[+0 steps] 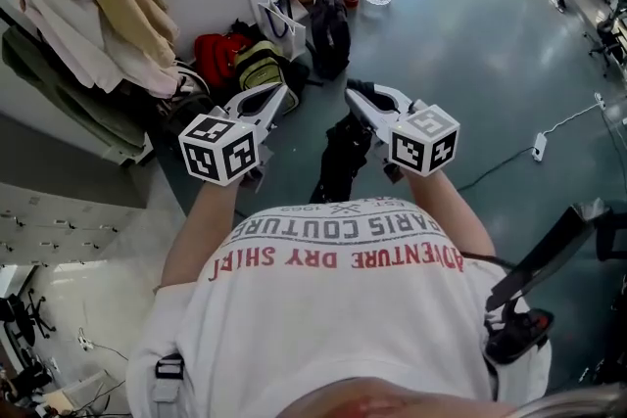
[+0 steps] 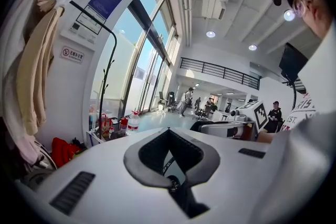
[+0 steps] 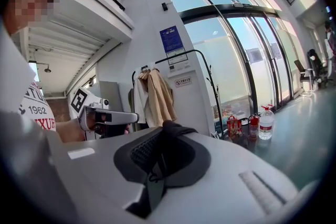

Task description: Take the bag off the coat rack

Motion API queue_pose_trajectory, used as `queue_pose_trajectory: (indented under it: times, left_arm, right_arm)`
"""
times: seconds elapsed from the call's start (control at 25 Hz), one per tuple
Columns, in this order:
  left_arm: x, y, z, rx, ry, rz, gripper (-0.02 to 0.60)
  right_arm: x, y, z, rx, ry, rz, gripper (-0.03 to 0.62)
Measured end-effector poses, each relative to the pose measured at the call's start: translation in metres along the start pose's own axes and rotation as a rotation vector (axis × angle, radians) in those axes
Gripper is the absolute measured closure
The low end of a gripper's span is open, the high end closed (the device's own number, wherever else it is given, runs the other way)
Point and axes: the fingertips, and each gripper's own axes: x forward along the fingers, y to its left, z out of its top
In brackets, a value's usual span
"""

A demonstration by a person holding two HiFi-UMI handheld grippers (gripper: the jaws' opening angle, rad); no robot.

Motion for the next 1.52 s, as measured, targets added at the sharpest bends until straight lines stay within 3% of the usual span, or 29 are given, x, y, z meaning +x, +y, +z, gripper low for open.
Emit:
queue_pose_trajectory:
  times: [0.32, 1.52]
  left_arm:
    - [-0.015, -0.002, 0.004, 0.012, -0.007, 0.016, 0.58]
    - [-0.009, 0.001, -0.009, -0.005, -0.004, 0.01, 0.58]
  right_arm:
    - [0.002, -0.002, 0.018, 0.019, -0.051, -0.008, 0.588]
    - [0.007, -0.008, 0.004, 0.018, -0.017, 0.008, 0.588]
